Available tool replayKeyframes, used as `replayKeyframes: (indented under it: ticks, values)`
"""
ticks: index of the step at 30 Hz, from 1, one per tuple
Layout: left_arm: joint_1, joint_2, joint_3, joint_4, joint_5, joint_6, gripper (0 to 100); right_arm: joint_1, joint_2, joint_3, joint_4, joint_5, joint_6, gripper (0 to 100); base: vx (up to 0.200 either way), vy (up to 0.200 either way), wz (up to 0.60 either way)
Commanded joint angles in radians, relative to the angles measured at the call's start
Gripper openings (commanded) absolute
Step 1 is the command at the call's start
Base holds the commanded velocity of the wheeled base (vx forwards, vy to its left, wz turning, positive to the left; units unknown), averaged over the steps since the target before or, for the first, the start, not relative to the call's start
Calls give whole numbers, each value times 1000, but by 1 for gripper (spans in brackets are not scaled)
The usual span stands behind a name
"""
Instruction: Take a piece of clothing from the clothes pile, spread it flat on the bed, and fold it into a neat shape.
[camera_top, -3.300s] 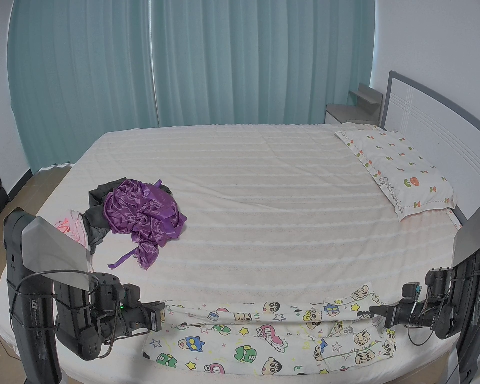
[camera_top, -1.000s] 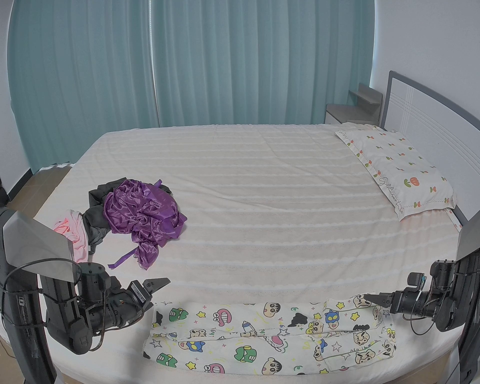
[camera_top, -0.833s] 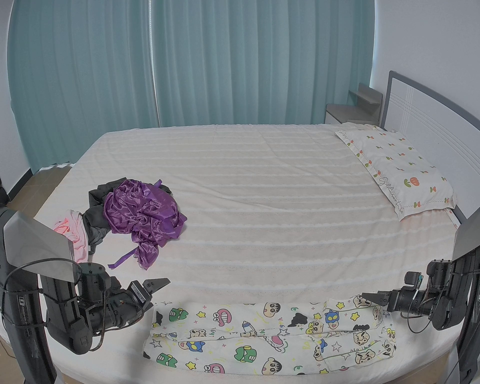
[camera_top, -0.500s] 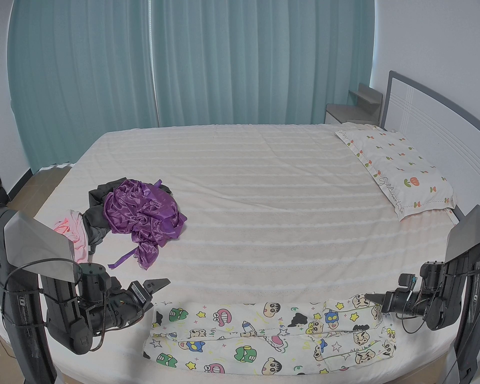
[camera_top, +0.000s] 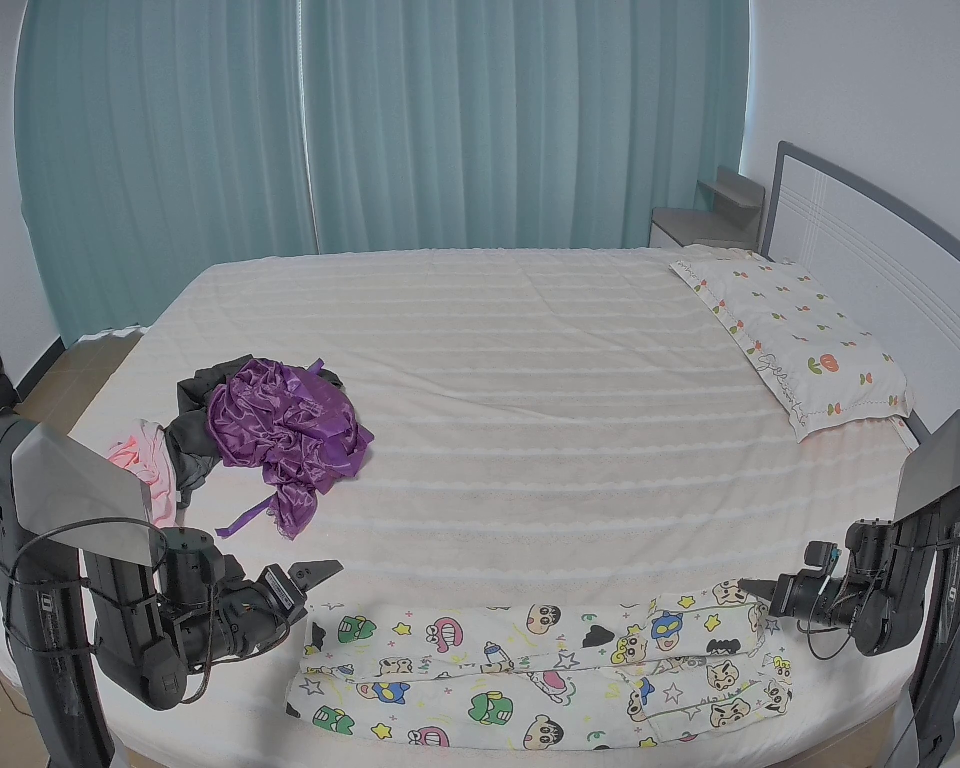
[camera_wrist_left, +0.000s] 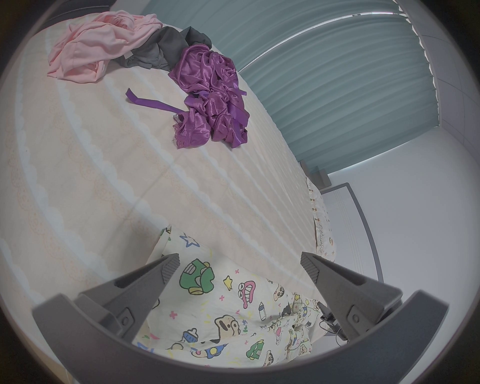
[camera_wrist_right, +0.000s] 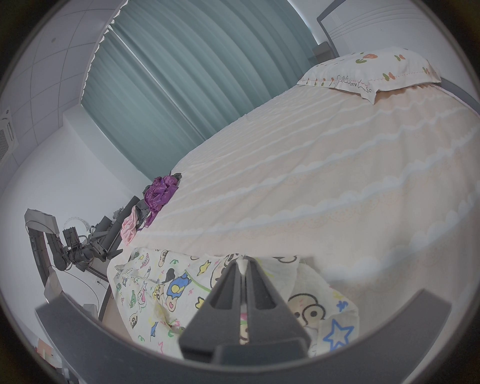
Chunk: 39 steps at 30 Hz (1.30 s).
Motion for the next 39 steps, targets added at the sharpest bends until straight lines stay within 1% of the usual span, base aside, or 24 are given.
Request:
replayKeyframes:
  ticks: [1,2,4,5,8,13,15,21,24,28,31,33,37,38,39]
  values:
    - [0,4,0,-18,0,0,100,8,20,-2,-18,-20,-2,100,0,0,0]
    - [0,4,0,-18,0,0,100,8,18,-3,-18,-43,1,100,0,0,0]
    - [0,4,0,-18,0,1,100,8,18,-3,-18,-44,1,100,0,0,0]
    - [0,4,0,-18,0,0,100,-4,15,-15,-18,-64,5,100,0,0,0]
    - [-2,4,0,-18,0,0,100,-33,-28,-25,-18,-66,27,100,0,0,0]
    - [-2,4,0,-18,0,1,100,-25,-180,24,-18,-59,148,100,0,0,0]
    - [-2,4,0,-18,0,1,100,10,-230,61,-18,-58,179,100,0,0,0]
    - [-2,4,0,-18,2,1,100,136,-236,123,-18,-59,182,100,0,0,0]
    - [-2,4,0,-18,2,1,100,163,-200,130,-18,-61,180,100,0,0,0]
    - [-3,4,0,-18,2,1,100,177,-152,129,-18,-61,180,100,0,0,0]
    - [-3,6,0,-18,2,1,100,189,-80,120,-18,-70,160,100,0,0,0]
    - [-2,6,0,-18,2,1,100,191,-55,115,-18,-89,143,100,0,0,0]
    - [-3,6,0,-18,2,1,100,195,23,95,-18,-191,87,100,0,0,0]
    - [-3,6,0,-18,2,1,100,195,23,95,-18,-191,87,100,0,0,0]
    - [-3,6,0,-18,2,1,100,192,61,78,-18,-242,60,100,0,0,0]
